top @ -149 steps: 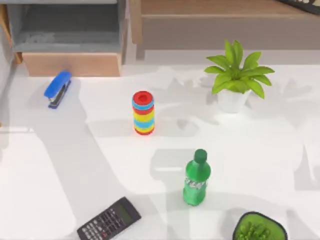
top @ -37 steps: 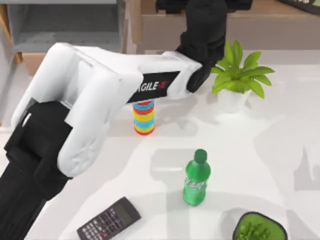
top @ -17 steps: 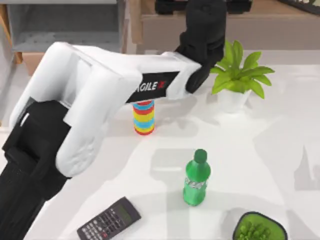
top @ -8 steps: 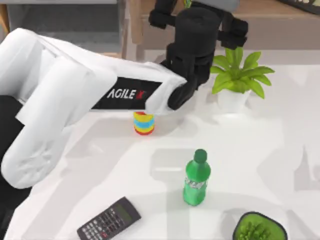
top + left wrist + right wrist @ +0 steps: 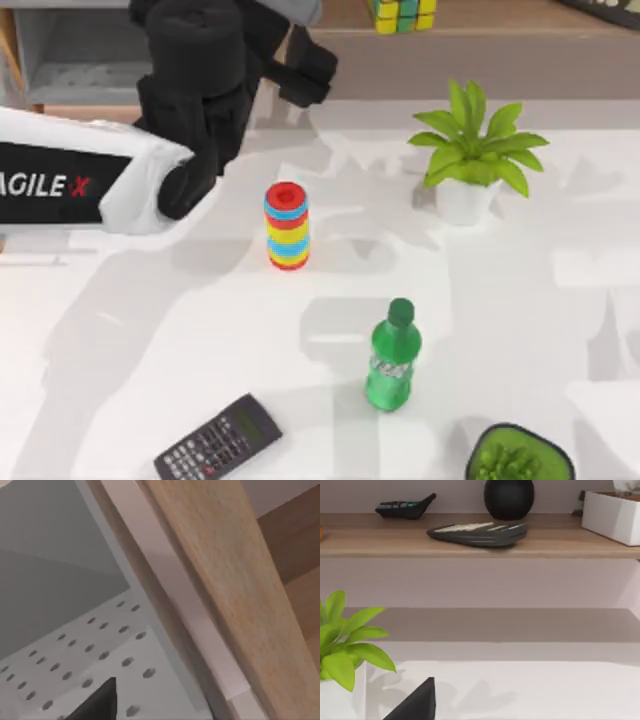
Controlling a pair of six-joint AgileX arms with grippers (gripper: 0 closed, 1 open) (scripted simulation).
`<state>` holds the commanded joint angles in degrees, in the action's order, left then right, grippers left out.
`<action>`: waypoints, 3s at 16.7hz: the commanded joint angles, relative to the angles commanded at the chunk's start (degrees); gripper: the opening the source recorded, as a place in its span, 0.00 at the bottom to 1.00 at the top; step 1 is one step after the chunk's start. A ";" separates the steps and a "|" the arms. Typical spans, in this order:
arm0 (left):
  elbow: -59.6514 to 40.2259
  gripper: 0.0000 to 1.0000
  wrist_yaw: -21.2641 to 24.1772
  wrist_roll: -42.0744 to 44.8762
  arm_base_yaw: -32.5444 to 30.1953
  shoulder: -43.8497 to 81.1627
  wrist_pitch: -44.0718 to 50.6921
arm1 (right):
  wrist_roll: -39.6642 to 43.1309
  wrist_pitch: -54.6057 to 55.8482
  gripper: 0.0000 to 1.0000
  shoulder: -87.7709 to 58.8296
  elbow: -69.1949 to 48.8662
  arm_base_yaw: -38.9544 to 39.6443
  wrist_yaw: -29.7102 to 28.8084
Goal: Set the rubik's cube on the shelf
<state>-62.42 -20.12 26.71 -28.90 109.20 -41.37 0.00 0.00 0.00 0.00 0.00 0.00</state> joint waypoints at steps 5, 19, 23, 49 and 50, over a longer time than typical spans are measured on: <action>11.33 1.00 8.69 12.08 18.87 -9.53 -5.76 | 0.00 0.00 1.00 0.00 0.00 0.00 0.00; 30.05 1.00 44.23 50.88 64.54 -9.45 -34.42 | 0.00 0.00 1.00 0.00 0.00 0.00 0.00; 34.05 1.00 54.12 58.17 69.18 -3.86 -41.03 | 0.00 0.00 1.00 0.00 0.00 0.00 0.00; 32.87 0.70 60.32 64.37 66.65 6.67 -44.28 | 0.00 0.00 1.00 0.00 0.00 0.00 0.00; 32.87 0.62 60.32 64.37 66.65 6.67 -44.28 | 0.00 0.00 1.00 0.00 0.00 0.00 0.00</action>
<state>-29.55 40.20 91.08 37.75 115.87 -85.65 0.00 0.00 0.00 0.00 0.00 0.00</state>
